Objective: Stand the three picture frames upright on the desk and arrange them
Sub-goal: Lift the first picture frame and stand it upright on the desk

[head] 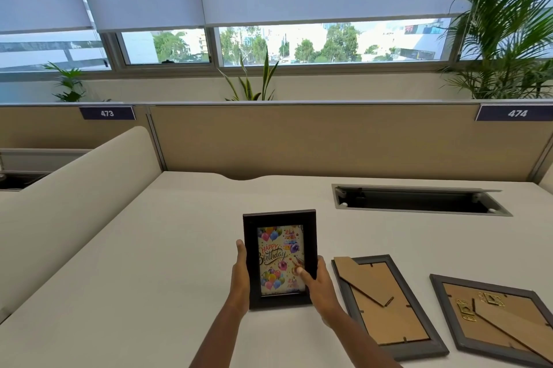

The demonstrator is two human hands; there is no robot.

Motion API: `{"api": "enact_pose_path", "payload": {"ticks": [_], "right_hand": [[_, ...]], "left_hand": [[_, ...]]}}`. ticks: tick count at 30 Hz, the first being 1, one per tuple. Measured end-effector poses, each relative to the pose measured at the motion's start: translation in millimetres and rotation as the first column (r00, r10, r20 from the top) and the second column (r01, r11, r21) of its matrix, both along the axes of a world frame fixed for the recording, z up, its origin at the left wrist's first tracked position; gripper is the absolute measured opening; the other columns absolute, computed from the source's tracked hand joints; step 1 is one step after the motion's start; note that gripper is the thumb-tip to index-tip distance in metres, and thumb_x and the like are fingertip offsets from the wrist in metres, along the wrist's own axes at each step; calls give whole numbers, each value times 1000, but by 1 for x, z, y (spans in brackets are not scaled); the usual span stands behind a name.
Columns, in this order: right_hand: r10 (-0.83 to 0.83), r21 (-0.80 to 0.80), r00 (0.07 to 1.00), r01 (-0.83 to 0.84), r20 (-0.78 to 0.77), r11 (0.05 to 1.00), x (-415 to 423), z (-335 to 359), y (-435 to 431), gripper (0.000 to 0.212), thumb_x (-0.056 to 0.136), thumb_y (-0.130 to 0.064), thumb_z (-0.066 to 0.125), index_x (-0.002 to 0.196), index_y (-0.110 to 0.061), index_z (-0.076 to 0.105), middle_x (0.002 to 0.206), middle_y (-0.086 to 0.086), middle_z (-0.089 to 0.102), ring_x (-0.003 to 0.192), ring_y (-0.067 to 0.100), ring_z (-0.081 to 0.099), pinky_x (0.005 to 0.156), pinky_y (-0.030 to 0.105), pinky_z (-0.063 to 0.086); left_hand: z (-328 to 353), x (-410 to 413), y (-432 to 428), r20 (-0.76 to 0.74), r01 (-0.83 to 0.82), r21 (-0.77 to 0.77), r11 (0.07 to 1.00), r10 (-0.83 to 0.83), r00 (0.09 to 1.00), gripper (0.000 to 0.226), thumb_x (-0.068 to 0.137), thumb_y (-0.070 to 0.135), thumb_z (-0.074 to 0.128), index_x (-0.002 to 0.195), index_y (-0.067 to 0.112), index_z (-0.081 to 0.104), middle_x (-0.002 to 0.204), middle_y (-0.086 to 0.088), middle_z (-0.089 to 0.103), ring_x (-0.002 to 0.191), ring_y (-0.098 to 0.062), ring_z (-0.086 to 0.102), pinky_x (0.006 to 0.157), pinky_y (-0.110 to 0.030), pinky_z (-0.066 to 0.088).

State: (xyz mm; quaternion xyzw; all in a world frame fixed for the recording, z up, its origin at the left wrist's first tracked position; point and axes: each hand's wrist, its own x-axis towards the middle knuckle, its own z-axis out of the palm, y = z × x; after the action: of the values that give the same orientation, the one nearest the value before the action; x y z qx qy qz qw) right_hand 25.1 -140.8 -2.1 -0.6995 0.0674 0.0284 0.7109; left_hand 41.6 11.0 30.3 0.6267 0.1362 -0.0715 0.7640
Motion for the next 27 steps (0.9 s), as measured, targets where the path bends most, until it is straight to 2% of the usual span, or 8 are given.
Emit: {"api": "enact_pose_path", "payload": {"ticks": [5, 9, 12, 14, 18, 21, 24, 27], "right_hand": [[8, -54, 1000, -7, 12, 998, -2, -1, 1, 50, 93, -12, 50, 137, -9, 26, 143, 14, 39, 131, 26, 39, 100, 34, 42], [23, -163, 999, -19, 24, 986, -6, -3, -4, 53, 91, -15, 54, 137, -8, 28, 143, 13, 39, 132, 28, 38, 107, 42, 40], [37, -257, 995, -14, 87, 966, -13, -2, -14, 45, 87, -14, 61, 126, -14, 39, 127, 9, 51, 117, 19, 49, 86, 21, 48], [21, -324, 991, 23, 132, 946, -17, 1, -27, 48, 86, -16, 63, 128, -15, 40, 120, 3, 50, 110, 14, 48, 83, 17, 42], [-49, -399, 973, 138, 224, 907, -23, 9, -56, 38, 89, -15, 58, 125, -10, 46, 119, 8, 51, 108, 18, 51, 90, 26, 43], [-141, -459, 959, 244, 247, 854, -26, 12, -81, 31, 93, -10, 49, 123, -7, 49, 120, 10, 53, 107, 20, 52, 87, 25, 41], [-230, -501, 941, 327, 247, 801, -29, 12, -105, 28, 92, -5, 47, 120, -5, 52, 119, 13, 56, 110, 25, 53, 90, 30, 41], [-287, -568, 931, 366, 228, 737, -34, 9, -125, 29, 91, 0, 46, 119, -4, 53, 121, 17, 54, 113, 28, 51, 96, 35, 41]], "left_hand": [[-2, -3, 0, 5, -12, 32, 999, 11, 1000, 59, 93, 55, 12, 122, 22, 52, 107, -6, 61, 81, -15, 65, 65, -28, 55], [-2, -10, -10, 41, -156, 140, 978, 152, 988, 62, 95, 49, 13, 136, 12, 41, 135, -18, 51, 120, -36, 52, 99, -50, 47], [6, -16, -18, 226, -509, 340, 791, 456, 860, 46, 100, 32, 26, 132, 3, 41, 139, -23, 41, 125, -39, 44, 104, -53, 40], [16, -18, -26, 426, -650, 349, 675, 503, 752, 39, 99, 24, 33, 126, -2, 42, 136, -27, 40, 124, -42, 43, 101, -56, 41], [34, -28, -49, 729, -675, 368, 640, 251, 637, 59, 95, 44, 24, 126, -4, 41, 140, -28, 37, 131, -36, 36, 102, -42, 35], [40, -36, -73, 847, -643, 422, 639, -25, 531, 50, 96, 43, 20, 126, 7, 37, 139, -20, 35, 132, -27, 32, 111, -33, 32], [30, -44, -98, 846, -572, 527, 629, -326, 421, 36, 96, 31, 31, 125, 11, 37, 138, -10, 31, 142, -9, 16, 118, -22, 13], [13, -53, -122, 738, -484, 672, 560, -561, 376, 39, 84, 18, 43, 123, 13, 41, 136, -6, 35, 137, -10, 26, 111, -26, 31]]}}
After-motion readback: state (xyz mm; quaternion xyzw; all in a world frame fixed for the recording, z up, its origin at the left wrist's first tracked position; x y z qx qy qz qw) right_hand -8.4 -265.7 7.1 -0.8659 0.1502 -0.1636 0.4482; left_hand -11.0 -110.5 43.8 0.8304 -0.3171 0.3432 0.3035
